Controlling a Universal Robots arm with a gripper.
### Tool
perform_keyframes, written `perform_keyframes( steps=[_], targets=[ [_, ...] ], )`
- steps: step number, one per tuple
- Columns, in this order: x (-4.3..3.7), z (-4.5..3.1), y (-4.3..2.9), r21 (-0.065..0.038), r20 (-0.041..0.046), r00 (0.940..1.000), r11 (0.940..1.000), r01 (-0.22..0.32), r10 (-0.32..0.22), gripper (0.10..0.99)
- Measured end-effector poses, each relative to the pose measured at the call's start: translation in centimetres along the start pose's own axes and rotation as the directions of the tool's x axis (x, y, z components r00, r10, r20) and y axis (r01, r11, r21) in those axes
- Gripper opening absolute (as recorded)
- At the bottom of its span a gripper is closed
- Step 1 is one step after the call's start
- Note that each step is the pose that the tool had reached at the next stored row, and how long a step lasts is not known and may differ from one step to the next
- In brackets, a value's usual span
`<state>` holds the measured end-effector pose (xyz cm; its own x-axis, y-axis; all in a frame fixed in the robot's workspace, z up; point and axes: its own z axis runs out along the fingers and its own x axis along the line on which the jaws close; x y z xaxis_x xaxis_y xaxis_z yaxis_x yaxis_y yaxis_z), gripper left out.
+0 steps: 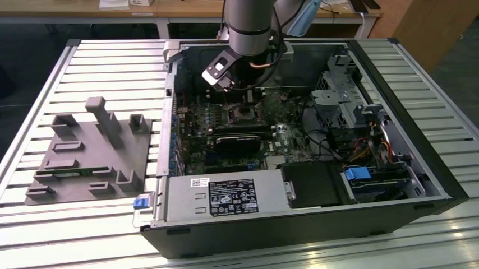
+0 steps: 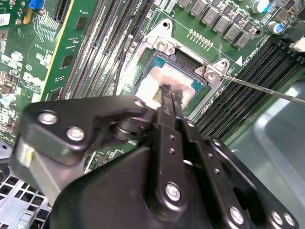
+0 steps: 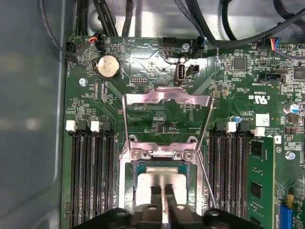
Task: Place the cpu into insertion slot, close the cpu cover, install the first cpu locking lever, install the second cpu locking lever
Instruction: 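Place the cpu into insertion slot, then close the cpu cover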
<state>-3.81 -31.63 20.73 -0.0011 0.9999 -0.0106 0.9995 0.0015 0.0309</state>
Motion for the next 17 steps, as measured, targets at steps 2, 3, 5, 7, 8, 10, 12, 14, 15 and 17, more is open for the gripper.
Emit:
perform_keyframes(
  steps=[2, 3, 5, 7, 8, 10, 12, 14, 15, 17],
  targets=[
    [0.00, -0.07, 0.01, 0.000, 0.0001, 1.0000, 1.0000, -0.001, 0.001, 0.122],
    [0.00, -0.09, 0.02, 0.000, 0.0001, 1.0000, 1.0000, -0.002, 0.002, 0.106],
    [0.00, -0.13, 0.02, 0.000, 0.0001, 1.0000, 1.0000, -0.002, 0.002, 0.106],
    [-0.01, -0.19, 0.02, 0.001, 0.0004, 1.0000, 1.0000, -0.003, 0.003, 0.106],
    [-0.01, -0.23, 0.02, 0.001, 0.0003, 1.0000, 1.0000, -0.003, 0.003, 0.106],
    [-0.01, -0.29, 0.02, 0.000, 0.0002, 1.0000, 1.0000, -0.004, 0.004, 0.106],
    [0.00, -0.33, 0.02, 0.000, 0.0001, 1.0000, 1.0000, -0.004, 0.004, 0.106],
    [-0.01, -0.37, 0.02, 0.001, 0.0003, 1.0000, 1.0000, -0.004, 0.004, 0.106],
    [-0.01, -0.40, 0.02, 0.001, 0.0005, 1.0000, 1.0000, -0.005, 0.005, 0.106],
    [-0.01, -0.47, 0.02, 0.001, 0.0004, 1.0000, 1.0000, -0.005, 0.005, 0.106]
  ],
)
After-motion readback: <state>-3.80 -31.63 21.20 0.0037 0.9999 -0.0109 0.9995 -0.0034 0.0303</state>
